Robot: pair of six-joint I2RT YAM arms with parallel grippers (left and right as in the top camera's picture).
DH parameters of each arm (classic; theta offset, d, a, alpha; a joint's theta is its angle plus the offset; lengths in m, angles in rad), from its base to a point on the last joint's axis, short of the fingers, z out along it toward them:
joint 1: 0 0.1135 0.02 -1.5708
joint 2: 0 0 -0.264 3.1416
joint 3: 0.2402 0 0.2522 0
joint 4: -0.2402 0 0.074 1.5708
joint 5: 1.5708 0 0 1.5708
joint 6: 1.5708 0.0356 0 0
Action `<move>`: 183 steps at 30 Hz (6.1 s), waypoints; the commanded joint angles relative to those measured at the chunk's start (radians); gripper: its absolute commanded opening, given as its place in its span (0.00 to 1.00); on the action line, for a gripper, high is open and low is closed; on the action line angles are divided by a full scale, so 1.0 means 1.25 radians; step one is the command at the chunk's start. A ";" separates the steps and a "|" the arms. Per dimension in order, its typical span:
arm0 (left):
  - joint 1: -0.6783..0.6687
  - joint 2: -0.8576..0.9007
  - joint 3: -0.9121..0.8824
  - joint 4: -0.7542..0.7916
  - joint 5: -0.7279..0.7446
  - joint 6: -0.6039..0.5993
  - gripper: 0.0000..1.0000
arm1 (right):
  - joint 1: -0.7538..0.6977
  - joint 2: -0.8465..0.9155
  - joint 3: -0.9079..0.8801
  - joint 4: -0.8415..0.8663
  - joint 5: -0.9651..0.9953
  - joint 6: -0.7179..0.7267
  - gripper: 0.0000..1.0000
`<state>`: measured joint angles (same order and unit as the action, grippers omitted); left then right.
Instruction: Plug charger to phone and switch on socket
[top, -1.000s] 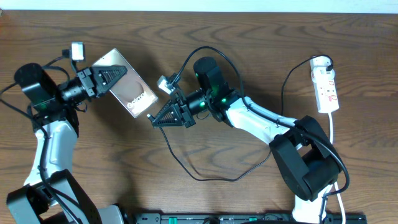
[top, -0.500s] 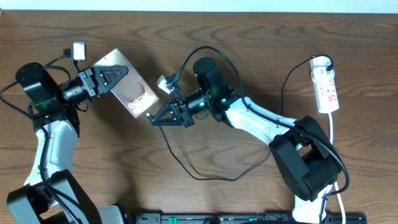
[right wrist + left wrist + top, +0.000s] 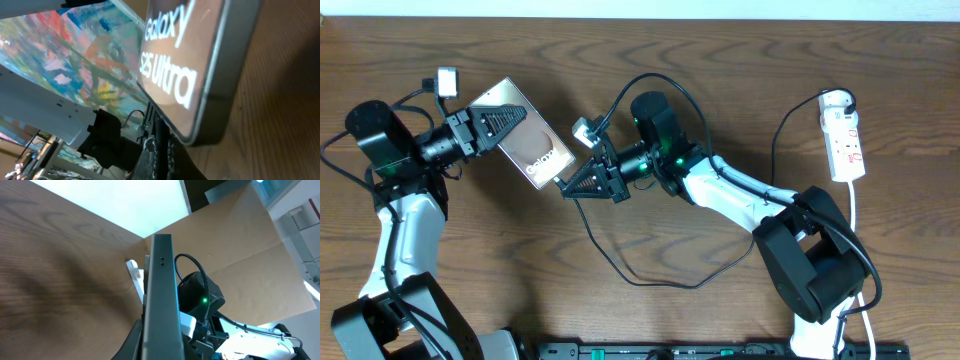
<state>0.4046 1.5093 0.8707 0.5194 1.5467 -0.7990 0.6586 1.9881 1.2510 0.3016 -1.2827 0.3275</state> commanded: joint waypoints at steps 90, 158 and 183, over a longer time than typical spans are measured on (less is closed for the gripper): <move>-0.019 -0.009 0.001 0.004 0.021 0.038 0.08 | -0.021 0.000 0.003 0.040 -0.039 0.060 0.01; -0.009 -0.009 0.001 0.004 0.022 0.032 0.07 | -0.017 0.000 0.003 -0.044 -0.079 -0.037 0.01; -0.029 -0.009 0.001 0.004 0.022 0.038 0.07 | -0.036 0.000 0.003 -0.044 -0.047 -0.014 0.01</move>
<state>0.3702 1.5093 0.8707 0.5198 1.5436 -0.7578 0.6250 1.9892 1.2480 0.2478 -1.3418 0.3035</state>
